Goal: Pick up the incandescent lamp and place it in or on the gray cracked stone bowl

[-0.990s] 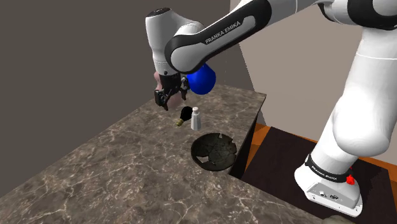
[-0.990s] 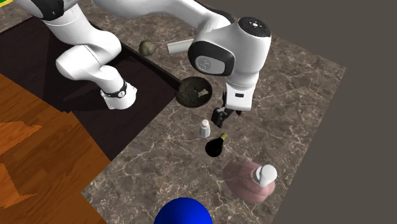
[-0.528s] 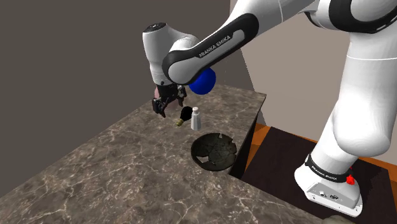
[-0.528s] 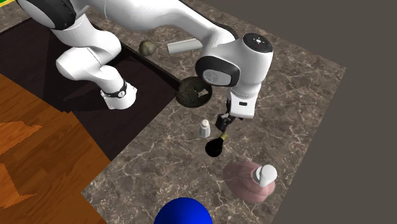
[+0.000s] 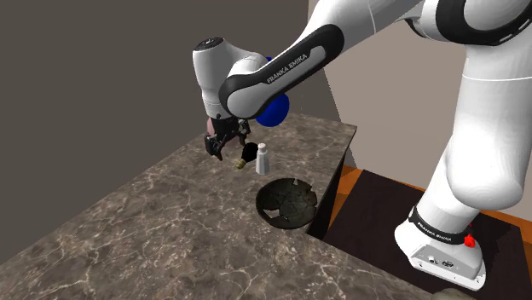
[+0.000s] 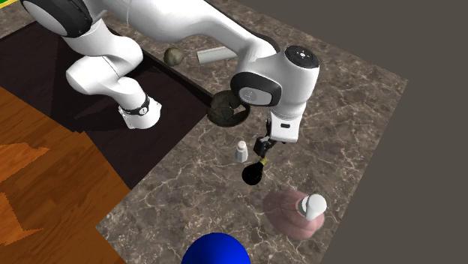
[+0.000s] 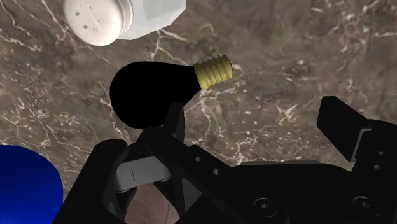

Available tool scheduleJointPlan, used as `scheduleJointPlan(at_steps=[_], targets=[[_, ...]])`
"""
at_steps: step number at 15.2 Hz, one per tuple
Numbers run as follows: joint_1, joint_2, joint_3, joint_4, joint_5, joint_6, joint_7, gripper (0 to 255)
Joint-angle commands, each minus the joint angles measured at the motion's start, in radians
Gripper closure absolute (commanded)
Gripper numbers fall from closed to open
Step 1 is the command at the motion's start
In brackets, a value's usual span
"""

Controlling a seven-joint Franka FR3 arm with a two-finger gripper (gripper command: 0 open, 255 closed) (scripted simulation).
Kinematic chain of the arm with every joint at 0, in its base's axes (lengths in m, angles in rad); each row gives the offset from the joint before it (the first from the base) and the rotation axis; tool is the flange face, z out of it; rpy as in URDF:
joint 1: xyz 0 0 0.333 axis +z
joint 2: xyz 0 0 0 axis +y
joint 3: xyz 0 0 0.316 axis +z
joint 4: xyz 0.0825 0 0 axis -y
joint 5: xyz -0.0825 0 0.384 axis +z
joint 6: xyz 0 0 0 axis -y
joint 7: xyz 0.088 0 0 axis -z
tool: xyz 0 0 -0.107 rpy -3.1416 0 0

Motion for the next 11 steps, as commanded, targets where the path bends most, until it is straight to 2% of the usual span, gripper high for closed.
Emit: scheduleJointPlan(at_steps=[1, 2, 11], targets=[[0.0, 0.0, 0.0, 0.0, 0.0, 0.0, 0.0, 0], [0.0, 0.0, 0.0, 0.0, 0.0, 0.0, 0.0, 255], [0.0, 0.0, 0.0, 0.0, 0.0, 0.0, 0.0, 255]])
